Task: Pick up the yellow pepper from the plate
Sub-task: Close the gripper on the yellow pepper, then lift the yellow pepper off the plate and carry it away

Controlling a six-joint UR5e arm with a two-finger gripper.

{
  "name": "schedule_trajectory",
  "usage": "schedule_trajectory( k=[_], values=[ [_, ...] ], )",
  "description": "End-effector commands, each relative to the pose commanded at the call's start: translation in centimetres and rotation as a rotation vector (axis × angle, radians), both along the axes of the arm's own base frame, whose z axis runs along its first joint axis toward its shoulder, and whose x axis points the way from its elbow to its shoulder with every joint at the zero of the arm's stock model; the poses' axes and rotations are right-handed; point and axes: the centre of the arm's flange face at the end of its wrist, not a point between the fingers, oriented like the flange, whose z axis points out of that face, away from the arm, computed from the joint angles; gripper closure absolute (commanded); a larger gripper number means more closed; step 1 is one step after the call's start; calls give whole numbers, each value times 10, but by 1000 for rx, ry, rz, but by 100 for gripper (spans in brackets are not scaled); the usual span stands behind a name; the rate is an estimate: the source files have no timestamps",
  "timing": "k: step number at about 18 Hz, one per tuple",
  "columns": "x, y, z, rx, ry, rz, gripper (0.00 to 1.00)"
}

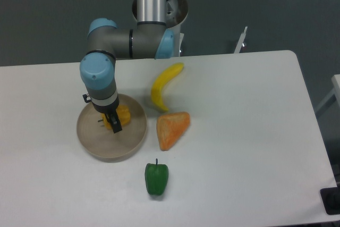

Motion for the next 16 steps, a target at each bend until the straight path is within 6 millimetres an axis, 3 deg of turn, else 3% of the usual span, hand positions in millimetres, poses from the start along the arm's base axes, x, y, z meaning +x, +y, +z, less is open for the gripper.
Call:
schedule_trajectory(
  k=[4,7,9,12,16],
  values=[
    [-18,3,37,60,11,31,69],
    [-62,12,61,114,-15,111,69],
    [-96,15,72,142,-27,172,69],
    [-167,9,116,239,-43,296,69],
    [-248,-9,132,270,-7,409,69]
  ],
)
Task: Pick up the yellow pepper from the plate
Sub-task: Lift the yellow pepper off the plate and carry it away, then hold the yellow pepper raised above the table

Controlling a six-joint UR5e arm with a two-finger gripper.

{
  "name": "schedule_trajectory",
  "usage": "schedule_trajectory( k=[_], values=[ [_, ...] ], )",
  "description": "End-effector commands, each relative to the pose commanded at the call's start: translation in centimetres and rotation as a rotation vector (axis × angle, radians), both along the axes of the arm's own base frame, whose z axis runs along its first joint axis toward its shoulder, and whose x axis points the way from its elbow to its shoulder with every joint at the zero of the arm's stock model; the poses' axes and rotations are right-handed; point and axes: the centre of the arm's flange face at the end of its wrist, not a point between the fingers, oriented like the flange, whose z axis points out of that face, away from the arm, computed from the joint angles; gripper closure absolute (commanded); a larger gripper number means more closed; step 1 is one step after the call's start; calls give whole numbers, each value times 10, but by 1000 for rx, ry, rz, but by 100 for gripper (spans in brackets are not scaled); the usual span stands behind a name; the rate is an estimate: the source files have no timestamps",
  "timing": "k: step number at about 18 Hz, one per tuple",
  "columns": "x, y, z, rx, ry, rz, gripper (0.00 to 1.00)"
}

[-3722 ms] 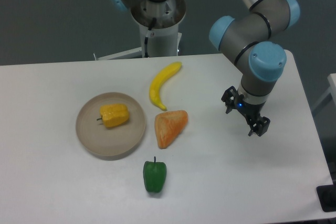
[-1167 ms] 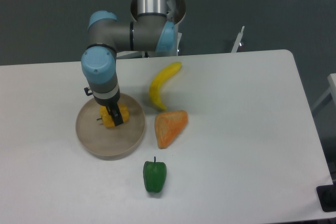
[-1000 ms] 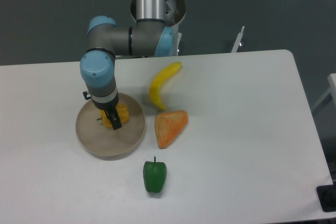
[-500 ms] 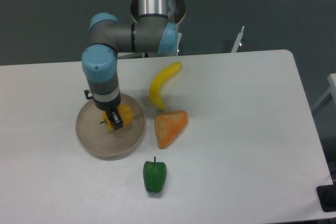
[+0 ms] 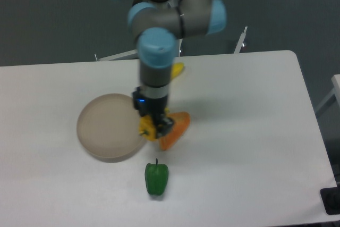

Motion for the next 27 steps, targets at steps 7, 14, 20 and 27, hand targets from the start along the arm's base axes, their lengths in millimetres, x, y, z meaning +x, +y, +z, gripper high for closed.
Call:
schedule_trajectory(
  k=[7,14,20,27],
  values=[
    [-97,-23,-18,-43,26,-27,71],
    [-133,-43,-46,-182,97,-46,73],
    [-142,-47,-52,-193,101,-92,71],
    [-141,-49,-54,-194,93,-83,82]
  ],
)
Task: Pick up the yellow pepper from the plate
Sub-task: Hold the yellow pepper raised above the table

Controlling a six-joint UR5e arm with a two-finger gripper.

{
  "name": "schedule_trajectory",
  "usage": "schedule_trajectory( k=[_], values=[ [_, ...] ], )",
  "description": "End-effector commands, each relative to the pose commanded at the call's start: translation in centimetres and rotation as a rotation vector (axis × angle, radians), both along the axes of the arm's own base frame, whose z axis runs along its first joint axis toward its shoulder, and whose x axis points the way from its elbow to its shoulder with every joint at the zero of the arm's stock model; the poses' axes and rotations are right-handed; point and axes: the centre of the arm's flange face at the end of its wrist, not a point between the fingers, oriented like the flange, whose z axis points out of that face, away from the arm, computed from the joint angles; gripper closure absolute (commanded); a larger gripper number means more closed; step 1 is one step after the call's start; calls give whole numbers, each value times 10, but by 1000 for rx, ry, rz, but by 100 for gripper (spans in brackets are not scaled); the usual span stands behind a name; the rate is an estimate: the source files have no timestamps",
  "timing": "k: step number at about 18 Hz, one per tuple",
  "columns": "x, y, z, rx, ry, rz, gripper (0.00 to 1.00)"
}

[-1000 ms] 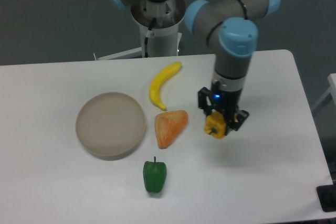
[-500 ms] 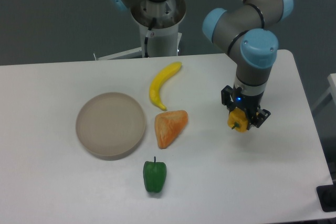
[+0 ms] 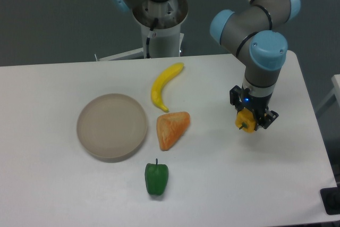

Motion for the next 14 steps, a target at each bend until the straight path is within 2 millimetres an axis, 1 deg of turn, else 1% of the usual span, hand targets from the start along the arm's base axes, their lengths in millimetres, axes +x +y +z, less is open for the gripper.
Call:
schedule_trajectory(
  k=[5,8,10,14],
  values=[
    [4,-1,-4,-37,16,-3,82],
    [0,1,6,-30,14,-1,83],
    [0,3,11,-37,-18,-12,85],
    [0,3,10,-46,-24,-14,85]
  ],
)
